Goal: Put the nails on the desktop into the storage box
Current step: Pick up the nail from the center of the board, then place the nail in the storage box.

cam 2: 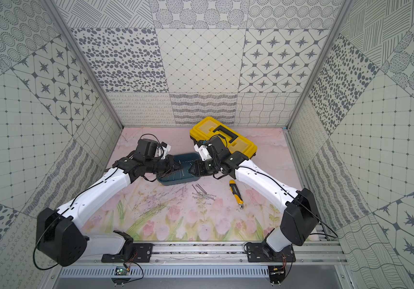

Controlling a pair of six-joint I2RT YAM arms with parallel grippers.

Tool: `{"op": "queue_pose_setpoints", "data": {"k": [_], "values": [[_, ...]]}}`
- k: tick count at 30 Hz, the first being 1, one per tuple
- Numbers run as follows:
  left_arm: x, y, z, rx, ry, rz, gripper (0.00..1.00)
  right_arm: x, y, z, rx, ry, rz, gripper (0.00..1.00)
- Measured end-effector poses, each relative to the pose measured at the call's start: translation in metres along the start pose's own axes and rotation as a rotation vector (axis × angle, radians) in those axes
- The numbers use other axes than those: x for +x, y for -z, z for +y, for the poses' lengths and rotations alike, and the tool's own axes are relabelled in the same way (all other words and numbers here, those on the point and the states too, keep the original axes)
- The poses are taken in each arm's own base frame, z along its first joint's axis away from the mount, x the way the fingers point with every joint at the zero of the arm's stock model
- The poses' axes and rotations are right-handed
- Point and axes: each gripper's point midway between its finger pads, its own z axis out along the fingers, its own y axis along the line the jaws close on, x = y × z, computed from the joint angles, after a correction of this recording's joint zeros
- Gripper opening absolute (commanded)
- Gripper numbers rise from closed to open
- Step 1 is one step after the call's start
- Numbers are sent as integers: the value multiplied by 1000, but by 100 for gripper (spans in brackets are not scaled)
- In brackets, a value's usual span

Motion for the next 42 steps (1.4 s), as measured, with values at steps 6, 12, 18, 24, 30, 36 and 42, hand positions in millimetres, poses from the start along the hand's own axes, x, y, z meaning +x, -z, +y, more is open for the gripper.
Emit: {"op": "queue_pose_setpoints", "data": {"k": [6,12,18,24,30,36,42], "values": [[-20,-32,30,-123,31,33,0,5,12,-16,108,90,-2,39],[-38,-62,53,-201,34,67,0,4,28,-24,185,155,-30,40],[-47,-89,73,-246,38,100,0,6,47,-30,245,198,-56,41],[-51,-110,92,-283,47,123,0,17,60,-37,288,199,-52,41],[-49,-129,106,-306,59,147,0,26,72,-41,320,197,-51,41],[-43,-144,113,-317,55,169,0,31,79,-45,343,191,-50,42],[-46,-148,118,-333,21,159,0,35,79,-48,350,173,-45,42]]}}
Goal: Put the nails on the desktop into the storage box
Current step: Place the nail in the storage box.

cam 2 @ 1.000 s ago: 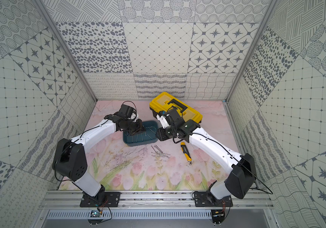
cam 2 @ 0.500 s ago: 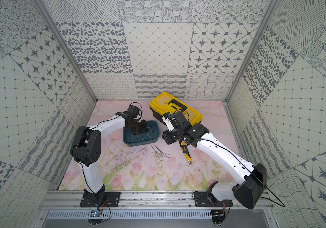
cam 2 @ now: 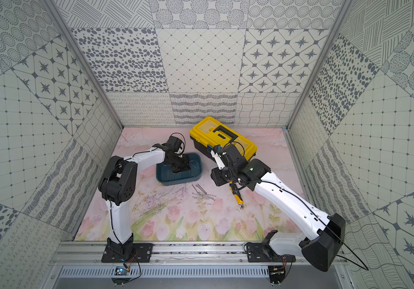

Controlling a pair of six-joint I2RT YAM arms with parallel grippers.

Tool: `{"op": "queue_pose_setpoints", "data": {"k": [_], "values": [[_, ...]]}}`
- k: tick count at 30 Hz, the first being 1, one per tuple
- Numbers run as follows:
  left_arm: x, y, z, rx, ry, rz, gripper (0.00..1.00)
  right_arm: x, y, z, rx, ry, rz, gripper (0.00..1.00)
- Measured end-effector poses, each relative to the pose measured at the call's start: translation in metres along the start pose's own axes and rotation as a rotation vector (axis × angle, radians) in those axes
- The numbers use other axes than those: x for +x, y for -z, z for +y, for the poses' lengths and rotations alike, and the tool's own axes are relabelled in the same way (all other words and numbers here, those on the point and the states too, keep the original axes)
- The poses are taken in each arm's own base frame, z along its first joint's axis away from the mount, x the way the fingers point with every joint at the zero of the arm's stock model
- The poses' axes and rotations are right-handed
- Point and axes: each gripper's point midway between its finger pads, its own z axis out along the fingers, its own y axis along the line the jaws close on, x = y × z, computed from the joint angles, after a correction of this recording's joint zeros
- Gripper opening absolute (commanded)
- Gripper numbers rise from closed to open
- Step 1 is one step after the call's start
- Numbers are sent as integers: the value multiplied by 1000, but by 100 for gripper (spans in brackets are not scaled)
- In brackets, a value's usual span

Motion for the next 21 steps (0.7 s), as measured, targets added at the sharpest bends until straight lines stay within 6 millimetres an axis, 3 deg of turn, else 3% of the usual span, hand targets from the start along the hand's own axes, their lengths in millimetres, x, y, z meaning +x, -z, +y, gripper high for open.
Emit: {"op": "queue_pose_setpoints", "data": {"k": [9,12,21], "values": [[-4,-4,7,-34,-55,-17,1,4,-2,-1,6,-23,12,43],[-6,-6,9,-39,-68,-24,11,5,-2,-1,8,-31,11,44],[-8,-3,15,-47,-56,-16,24,5,8,7,8,-38,-17,44]]}}
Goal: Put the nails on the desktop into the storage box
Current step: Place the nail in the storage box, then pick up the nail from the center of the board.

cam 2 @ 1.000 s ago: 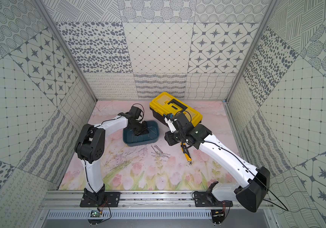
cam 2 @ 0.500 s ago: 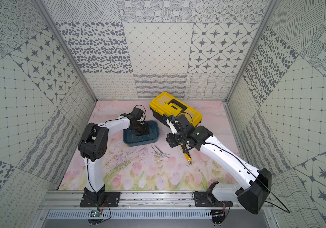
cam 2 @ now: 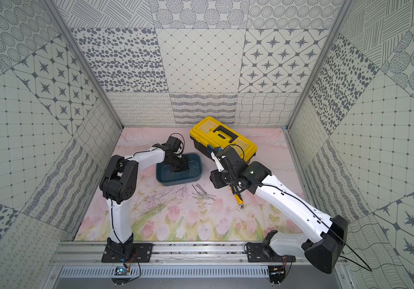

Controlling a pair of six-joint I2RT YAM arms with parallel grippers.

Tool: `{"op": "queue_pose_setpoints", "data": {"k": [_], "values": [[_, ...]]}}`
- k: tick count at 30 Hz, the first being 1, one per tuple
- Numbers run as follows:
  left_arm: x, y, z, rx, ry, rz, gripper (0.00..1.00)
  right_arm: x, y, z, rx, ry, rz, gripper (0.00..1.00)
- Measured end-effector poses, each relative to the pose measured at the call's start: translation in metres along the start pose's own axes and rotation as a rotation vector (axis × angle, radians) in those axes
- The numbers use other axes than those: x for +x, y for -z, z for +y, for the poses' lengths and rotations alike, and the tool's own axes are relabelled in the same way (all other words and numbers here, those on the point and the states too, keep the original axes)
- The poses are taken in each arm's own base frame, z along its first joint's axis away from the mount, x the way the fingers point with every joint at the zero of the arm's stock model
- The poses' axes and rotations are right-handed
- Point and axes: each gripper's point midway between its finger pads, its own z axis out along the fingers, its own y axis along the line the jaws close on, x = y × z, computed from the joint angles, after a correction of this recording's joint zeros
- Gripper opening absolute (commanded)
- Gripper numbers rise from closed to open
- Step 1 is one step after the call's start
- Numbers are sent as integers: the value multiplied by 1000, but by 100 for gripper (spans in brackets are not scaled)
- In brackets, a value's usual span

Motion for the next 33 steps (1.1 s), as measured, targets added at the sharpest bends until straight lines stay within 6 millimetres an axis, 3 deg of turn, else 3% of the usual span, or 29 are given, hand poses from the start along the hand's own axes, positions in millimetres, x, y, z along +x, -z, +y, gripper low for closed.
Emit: {"op": "queue_pose_setpoints", "data": {"k": [9,20,25,33], "values": [[8,33,-8,10,-2,-11,28,-1,1,4,-4,-1,-11,45],[18,117,-40,111,-45,-128,32,-1,-38,16,-30,20,72,45],[41,152,-44,157,-55,-163,37,-8,-58,31,-69,46,94,45],[91,180,-29,196,-44,-169,49,-1,-100,48,-110,65,171,45]]}}
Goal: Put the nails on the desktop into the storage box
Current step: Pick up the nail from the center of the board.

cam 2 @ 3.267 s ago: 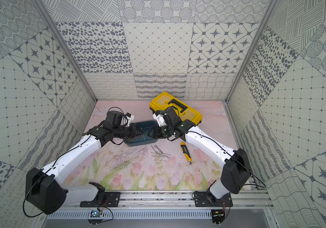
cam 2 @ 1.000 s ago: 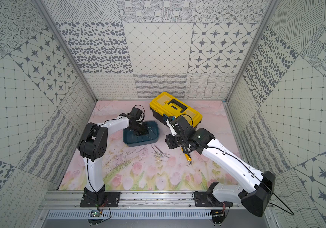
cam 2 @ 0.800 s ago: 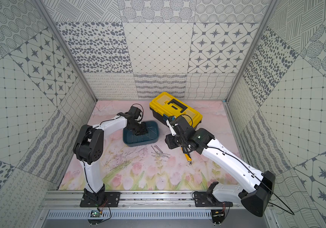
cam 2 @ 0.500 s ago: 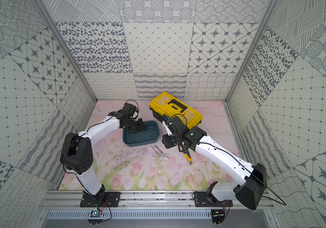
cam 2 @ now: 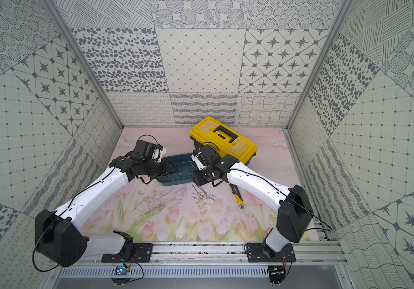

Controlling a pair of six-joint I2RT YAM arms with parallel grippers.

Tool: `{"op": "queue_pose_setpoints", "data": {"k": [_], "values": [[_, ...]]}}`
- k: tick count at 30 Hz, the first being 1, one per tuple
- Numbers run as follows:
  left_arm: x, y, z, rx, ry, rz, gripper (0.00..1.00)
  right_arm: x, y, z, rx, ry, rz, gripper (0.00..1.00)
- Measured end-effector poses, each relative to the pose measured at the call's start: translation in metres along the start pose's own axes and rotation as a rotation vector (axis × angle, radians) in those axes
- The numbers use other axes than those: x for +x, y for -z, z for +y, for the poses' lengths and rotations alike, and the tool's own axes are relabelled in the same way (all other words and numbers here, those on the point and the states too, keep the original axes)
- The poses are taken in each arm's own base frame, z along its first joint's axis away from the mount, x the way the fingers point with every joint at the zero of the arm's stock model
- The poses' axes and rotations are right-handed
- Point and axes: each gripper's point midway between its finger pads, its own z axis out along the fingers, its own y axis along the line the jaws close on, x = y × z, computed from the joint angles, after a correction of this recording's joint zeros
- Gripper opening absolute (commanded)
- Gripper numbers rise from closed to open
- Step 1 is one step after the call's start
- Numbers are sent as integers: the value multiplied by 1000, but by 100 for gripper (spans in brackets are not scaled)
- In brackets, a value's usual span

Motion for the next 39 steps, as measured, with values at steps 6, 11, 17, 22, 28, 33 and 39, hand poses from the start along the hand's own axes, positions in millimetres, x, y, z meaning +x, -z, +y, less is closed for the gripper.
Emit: {"op": "queue_pose_setpoints", "data": {"k": [6,11,17,22,28,33,39], "values": [[32,16,13,2,30,1,58,4,-35,8,-21,15,68,45],[53,26,22,5,50,-4,69,11,-55,7,-17,22,112,45],[73,32,33,-1,75,3,78,25,-66,3,9,31,143,44],[83,32,40,-8,94,12,81,48,-81,-8,51,43,205,44],[89,32,44,-12,111,17,85,66,-91,-23,106,55,252,44],[92,31,46,-16,121,23,87,64,-94,-32,154,67,243,43],[91,30,46,-17,121,23,88,61,-97,-46,211,74,232,39]]}}
